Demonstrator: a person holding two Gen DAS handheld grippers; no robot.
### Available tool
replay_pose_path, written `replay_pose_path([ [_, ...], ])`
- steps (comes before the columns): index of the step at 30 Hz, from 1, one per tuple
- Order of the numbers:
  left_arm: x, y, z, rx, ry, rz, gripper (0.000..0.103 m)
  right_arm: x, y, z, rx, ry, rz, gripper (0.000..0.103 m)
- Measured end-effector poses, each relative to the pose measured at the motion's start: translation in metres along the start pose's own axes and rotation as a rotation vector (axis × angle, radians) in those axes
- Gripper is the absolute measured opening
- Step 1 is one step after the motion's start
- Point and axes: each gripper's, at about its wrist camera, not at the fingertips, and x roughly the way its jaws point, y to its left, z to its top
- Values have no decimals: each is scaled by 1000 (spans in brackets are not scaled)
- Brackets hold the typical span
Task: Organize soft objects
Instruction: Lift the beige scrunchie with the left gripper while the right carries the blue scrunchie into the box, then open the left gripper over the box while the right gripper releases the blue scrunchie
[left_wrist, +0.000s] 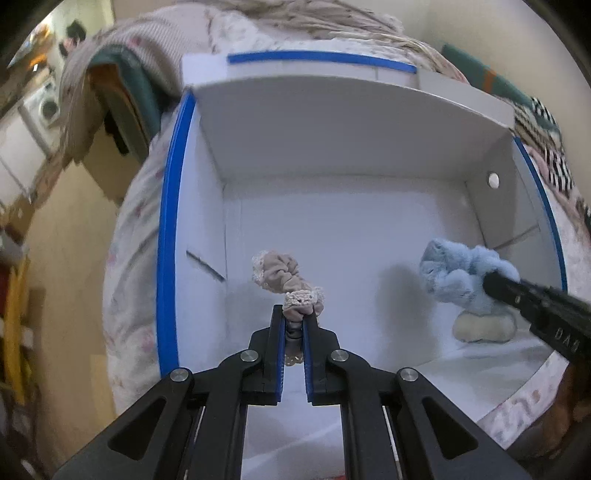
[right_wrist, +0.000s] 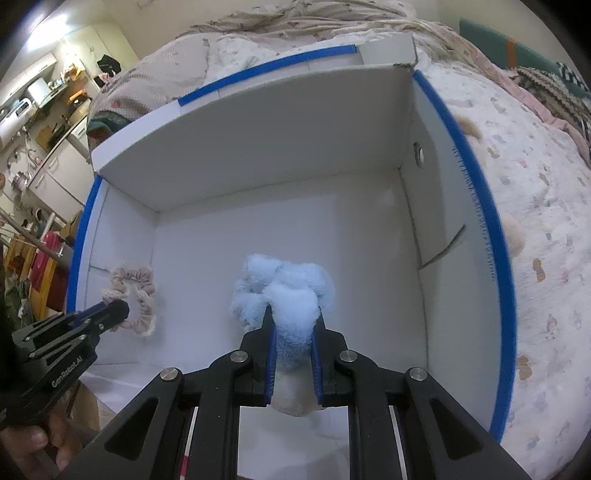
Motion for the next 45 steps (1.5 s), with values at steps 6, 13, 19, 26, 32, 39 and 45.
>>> replay_pose_path([
  [6, 3, 2, 0, -24, 2, -9, 8, 8, -4, -2, 15, 34, 1, 17],
  [13, 5, 1, -1, -21, 4, -35, 8, 12, -5, -4, 19, 47, -3, 17],
  [19, 5, 0, -3, -21, 14, -39, 9, 9, -3, -2, 14, 22, -11, 19],
  [26, 4, 3, -1, -35, 18, -44, 22, 6, -9, -6, 45, 4, -23, 59],
  [32, 1, 0, -1, -22, 18, -59, 32, -1, -10, -2, 61, -46, -24, 68],
  [39, -8, -3, 3, -20, -10, -84, 42, 0, -14, 0, 72, -34, -4, 84],
  [45, -21, 1, 4, -33, -64, -35, 58, -4, -7, 1, 45, -51, -12, 90],
])
